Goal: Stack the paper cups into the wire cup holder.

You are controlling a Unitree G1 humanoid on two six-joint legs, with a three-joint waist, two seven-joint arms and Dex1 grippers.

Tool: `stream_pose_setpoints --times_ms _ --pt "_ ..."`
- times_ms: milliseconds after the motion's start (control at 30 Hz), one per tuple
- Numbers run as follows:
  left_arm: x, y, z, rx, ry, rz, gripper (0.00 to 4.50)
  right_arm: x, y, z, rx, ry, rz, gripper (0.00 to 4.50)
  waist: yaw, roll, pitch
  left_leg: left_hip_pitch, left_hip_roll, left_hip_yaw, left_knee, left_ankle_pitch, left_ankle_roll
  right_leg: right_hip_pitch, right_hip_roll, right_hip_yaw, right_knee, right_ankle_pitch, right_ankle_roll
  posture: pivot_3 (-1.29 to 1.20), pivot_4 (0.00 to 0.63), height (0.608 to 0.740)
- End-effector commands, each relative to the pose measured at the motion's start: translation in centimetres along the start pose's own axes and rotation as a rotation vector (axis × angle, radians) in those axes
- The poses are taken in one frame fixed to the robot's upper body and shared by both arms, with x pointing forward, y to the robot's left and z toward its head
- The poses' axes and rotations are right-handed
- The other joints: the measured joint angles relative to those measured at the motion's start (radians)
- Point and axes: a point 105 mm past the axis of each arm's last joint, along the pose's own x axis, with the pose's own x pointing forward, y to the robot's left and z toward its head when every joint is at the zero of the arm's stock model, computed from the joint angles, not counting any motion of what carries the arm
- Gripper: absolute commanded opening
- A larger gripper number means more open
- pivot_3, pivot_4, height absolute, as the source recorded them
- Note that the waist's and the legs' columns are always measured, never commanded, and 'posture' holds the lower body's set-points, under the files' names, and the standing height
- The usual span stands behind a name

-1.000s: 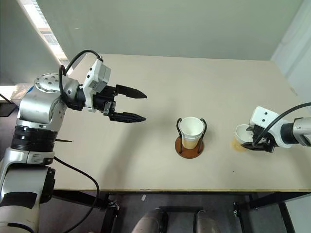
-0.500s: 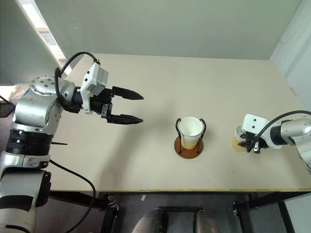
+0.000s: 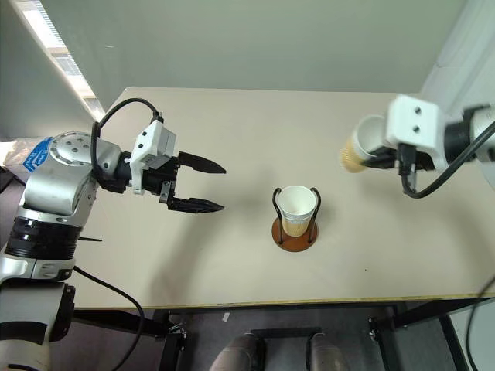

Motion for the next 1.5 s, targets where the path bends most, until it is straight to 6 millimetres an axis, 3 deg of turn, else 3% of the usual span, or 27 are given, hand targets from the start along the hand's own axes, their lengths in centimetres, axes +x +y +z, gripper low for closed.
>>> stream_pose_setpoints --times_ms 33,233,967,1100,1300,1400,1500 --pt "-0.4 0.1 1.0 0.043 -0.011 0.016 4.5 0.9 1.1 2.2 -0.076 -0.035 0.124 0.03 0.002 0.0 0.0 0.0 0.0 0.0 -0.001 0.0 0.0 0.0 0.0 0.0 0.0 0.0 0.0 0.0 0.15 0.74" --pt "-0.3 0.3 1.4 0.051 -0.015 0.016 4.5 2.7 2.1 4.0 -0.19 -0.059 0.262 0.03 0.006 0.0 0.0 -0.002 -0.001 0.0 0.0 0.0 0.0 -0.001 -0.001 0.0 0.0 0.0 -0.001 0.0 0.15 0.74" --pt "0.2 0.4 1.7 0.064 -0.028 0.023 4.5 6.6 3.3 1.7 -0.286 -0.004 0.334 0.03 0.003 0.0 0.0 -0.001 -0.001 0.0 0.001 0.001 -0.002 -0.003 -0.001 0.0 0.006 -0.001 -0.003 0.0 0.15 0.74" --pt "0.3 0.5 1.6 0.063 -0.026 0.027 4.5 6.7 2.5 3.1 -0.276 -0.056 0.296 0.9 0.002 0.0 0.0 -0.001 -0.001 -0.001 0.0 0.002 -0.003 -0.004 -0.001 -0.001 0.006 -0.001 -0.003 0.0 0.15 0.74" --pt "0.4 0.6 1.5 0.065 -0.033 0.038 4.5 5.5 -0.7 4.4 -0.181 -0.115 0.124 2.92 0.004 0.0 0.0 -0.001 -0.001 -0.001 0.0 0.002 -0.003 -0.004 -0.001 0.0 0.007 -0.001 -0.004 0.0 0.15 0.74" --pt "0.0 0.9 1.6 0.04 -0.064 0.084 4.5 3.7 -2.7 4.1 0.008 -0.192 -0.008 2.92 0.005 0.0 0.0 -0.001 -0.001 -0.001 0.0 0.002 -0.004 -0.004 -0.001 -0.001 0.006 -0.001 -0.004 0.0 0.15 0.74" --pt "-0.5 1.3 1.3 -0.012 -0.097 0.137 4.5 2.1 -3.8 1.0 0.222 -0.204 -0.147 2.92 0.006 -0.001 0.0 -0.001 -0.001 0.0 0.0 0.003 -0.005 -0.004 -0.001 -0.001 0.006 -0.001 -0.005 0.0 0.15 0.74"
